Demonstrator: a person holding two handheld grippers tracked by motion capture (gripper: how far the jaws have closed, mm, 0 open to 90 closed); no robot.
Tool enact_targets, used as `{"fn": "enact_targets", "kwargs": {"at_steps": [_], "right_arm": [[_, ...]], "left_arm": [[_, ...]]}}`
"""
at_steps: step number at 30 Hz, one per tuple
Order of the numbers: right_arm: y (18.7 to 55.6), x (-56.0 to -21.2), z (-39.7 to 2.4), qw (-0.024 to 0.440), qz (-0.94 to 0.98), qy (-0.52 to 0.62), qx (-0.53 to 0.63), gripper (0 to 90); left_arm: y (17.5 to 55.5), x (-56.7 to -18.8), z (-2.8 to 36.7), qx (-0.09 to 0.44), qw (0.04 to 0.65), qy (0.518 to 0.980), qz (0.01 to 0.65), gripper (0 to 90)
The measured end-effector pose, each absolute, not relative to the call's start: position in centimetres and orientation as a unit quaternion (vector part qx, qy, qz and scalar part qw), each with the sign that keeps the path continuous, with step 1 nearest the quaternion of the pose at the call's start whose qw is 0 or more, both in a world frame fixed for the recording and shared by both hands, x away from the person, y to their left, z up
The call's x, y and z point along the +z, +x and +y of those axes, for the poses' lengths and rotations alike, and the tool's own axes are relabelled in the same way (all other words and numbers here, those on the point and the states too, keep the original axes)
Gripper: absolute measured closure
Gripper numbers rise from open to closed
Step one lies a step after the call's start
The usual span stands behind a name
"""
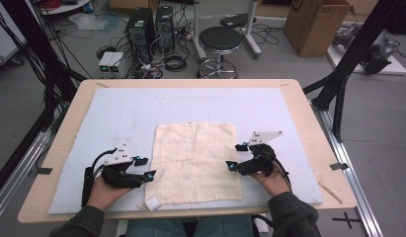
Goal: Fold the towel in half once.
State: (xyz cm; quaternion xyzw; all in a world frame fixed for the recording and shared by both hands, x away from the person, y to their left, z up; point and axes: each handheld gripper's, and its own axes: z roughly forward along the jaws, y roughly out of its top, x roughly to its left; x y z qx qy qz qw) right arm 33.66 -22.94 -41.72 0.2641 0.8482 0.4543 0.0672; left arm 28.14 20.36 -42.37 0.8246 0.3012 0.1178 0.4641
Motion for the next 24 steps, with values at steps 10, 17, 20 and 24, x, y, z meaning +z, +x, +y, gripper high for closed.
{"fn": "enact_targets", "kwargs": {"at_steps": [10, 17, 20, 24], "right_arm": [[34.5, -41.6, -22.7, 0.065, 0.851, 0.262, 0.45, 21.9], [36.6, -41.2, -22.4, 0.055, 0.847, 0.273, 0.453, 22.2], [37.4, -40.9, -22.4, 0.056, 0.844, 0.28, 0.453, 22.3], [38.3, -40.6, -22.4, 0.047, 0.846, 0.282, 0.451, 22.9]], "left_arm": [[28.9, -42.1, 20.3, 0.115, 0.47, 0.819, 0.309, 41.7], [30.2, -41.5, 20.6, 0.108, 0.475, 0.814, 0.316, 43.5], [31.2, -40.9, 20.6, 0.107, 0.484, 0.807, 0.32, 43.9], [32.5, -40.6, 20.2, 0.107, 0.476, 0.811, 0.322, 43.9]]}}
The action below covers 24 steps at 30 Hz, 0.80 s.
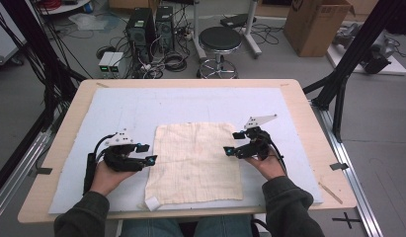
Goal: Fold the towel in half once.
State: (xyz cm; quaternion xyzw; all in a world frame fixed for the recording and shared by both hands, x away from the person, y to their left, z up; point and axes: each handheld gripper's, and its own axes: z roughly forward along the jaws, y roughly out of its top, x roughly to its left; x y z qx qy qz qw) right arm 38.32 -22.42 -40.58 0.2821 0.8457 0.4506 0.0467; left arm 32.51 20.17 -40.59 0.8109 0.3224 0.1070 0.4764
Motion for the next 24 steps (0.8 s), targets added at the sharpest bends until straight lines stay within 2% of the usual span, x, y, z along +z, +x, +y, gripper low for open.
{"fn": "enact_targets", "kwargs": {"at_steps": [12, 19, 24], "right_arm": [[41.4, -39.4, -22.7, 0.055, 0.851, 0.296, 0.431, 25.2], [43.3, -38.3, -22.7, 0.073, 0.846, 0.307, 0.429, 33.2], [44.4, -39.1, -22.9, 0.076, 0.841, 0.324, 0.427, 37.0]], "left_arm": [[36.4, -38.7, 19.5, 0.102, 0.481, 0.802, 0.338, 46.7], [39.2, -38.4, 19.8, 0.119, 0.478, 0.787, 0.371, 48.4], [40.7, -39.4, 19.7, 0.113, 0.468, 0.781, 0.398, 51.2]]}}
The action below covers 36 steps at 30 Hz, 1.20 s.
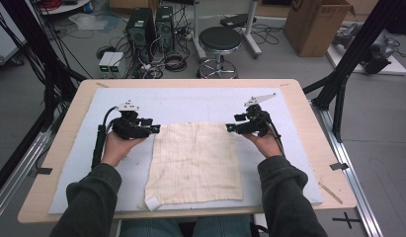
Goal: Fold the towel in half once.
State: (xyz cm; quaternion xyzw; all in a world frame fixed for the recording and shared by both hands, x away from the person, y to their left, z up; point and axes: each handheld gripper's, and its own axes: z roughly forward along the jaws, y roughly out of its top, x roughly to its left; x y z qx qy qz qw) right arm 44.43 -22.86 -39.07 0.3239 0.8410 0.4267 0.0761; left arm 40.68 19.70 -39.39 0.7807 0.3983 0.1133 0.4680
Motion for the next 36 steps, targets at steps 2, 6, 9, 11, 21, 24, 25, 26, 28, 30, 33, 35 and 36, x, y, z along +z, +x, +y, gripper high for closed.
{"fn": "enact_targets", "kwargs": {"at_steps": [2, 6, 9, 11, 21, 24, 25, 26, 28, 30, 33, 35, 36], "right_arm": [[44.9, -39.5, -22.9, 0.078, 0.841, 0.33, 0.422, 38.6], [45.6, -40.3, -22.8, 0.081, 0.839, 0.339, 0.418, 43.9], [46.2, -41.0, -22.6, 0.083, 0.841, 0.345, 0.408, 46.9], [46.5, -41.5, -22.5, 0.081, 0.84, 0.352, 0.404, 48.5], [47.4, -43.2, -22.6, 0.077, 0.843, 0.381, 0.371, 56.6], [47.5, -43.5, -22.4, 0.082, 0.848, 0.383, 0.357, 59.1], [47.5, -43.5, -22.4, 0.081, 0.847, 0.387, 0.356, 60.6], [47.6, -43.6, -22.4, 0.083, 0.845, 0.389, 0.358, 62.0], [47.6, -43.6, -22.5, 0.085, 0.843, 0.392, 0.358, 65.2], [47.5, -43.5, -22.4, 0.092, 0.845, 0.391, 0.352, 69.8], [47.5, -43.5, -22.1, 0.087, 0.85, 0.381, 0.353, 82.1], [47.5, -43.5, -21.9, 0.083, 0.854, 0.373, 0.354, 84.9], [47.5, -43.4, -21.8, 0.083, 0.854, 0.372, 0.353, 85.3]], "left_arm": [[41.1, -39.9, 19.6, 0.117, 0.462, 0.779, 0.407, 52.5], [41.9, -40.9, 19.4, 0.113, 0.459, 0.773, 0.423, 54.0], [42.4, -41.7, 19.2, 0.118, 0.447, 0.771, 0.438, 56.0], [42.8, -42.2, 19.2, 0.116, 0.448, 0.76, 0.456, 56.0], [43.7, -44.0, 18.4, 0.124, 0.405, 0.768, 0.481, 61.5], [43.7, -44.2, 18.0, 0.126, 0.405, 0.768, 0.479, 66.3], [43.7, -44.2, 17.9, 0.128, 0.404, 0.769, 0.479, 68.5], [43.7, -44.3, 17.7, 0.134, 0.402, 0.769, 0.478, 69.9], [43.7, -44.3, 17.6, 0.141, 0.399, 0.769, 0.48, 74.6], [43.7, -44.3, 17.6, 0.142, 0.398, 0.767, 0.483, 80.5], [43.6, -44.3, 17.5, 0.141, 0.396, 0.772, 0.477, 86.2], [43.6, -44.2, 17.6, 0.145, 0.397, 0.773, 0.474, 86.8], [43.6, -44.2, 17.6, 0.148, 0.394, 0.773, 0.475, 87.0]]}}
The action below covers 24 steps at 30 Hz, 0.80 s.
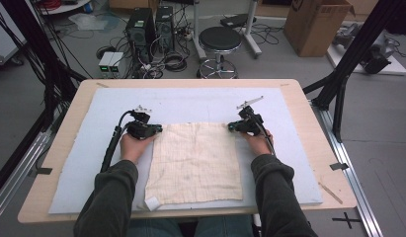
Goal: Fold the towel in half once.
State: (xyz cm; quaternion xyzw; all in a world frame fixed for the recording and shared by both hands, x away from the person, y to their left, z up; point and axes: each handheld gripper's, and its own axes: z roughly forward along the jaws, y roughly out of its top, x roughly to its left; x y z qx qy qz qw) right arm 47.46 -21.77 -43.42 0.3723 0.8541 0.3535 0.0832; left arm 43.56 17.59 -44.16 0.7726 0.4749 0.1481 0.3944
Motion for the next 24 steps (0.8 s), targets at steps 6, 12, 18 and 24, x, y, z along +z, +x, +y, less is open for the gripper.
{"fn": "enact_targets", "kwargs": {"at_steps": [6, 12, 18, 24], "right_arm": [[47.5, -42.7, -21.4, 0.085, 0.854, 0.366, 0.361, 86.1], [47.8, -41.1, -20.8, 0.085, 0.843, 0.362, 0.39, 86.4], [48.1, -39.3, -21.0, 0.089, 0.826, 0.365, 0.42, 86.4], [47.9, -39.1, -21.2, 0.074, 0.821, 0.371, 0.428, 86.4]], "left_arm": [[43.4, -43.0, 18.7, 0.16, 0.406, 0.764, 0.474, 87.5], [43.6, -41.5, 19.9, 0.172, 0.43, 0.744, 0.482, 87.5], [43.5, -39.8, 20.5, 0.192, 0.461, 0.721, 0.481, 87.4], [43.0, -39.8, 20.3, 0.182, 0.464, 0.731, 0.467, 87.3]]}}
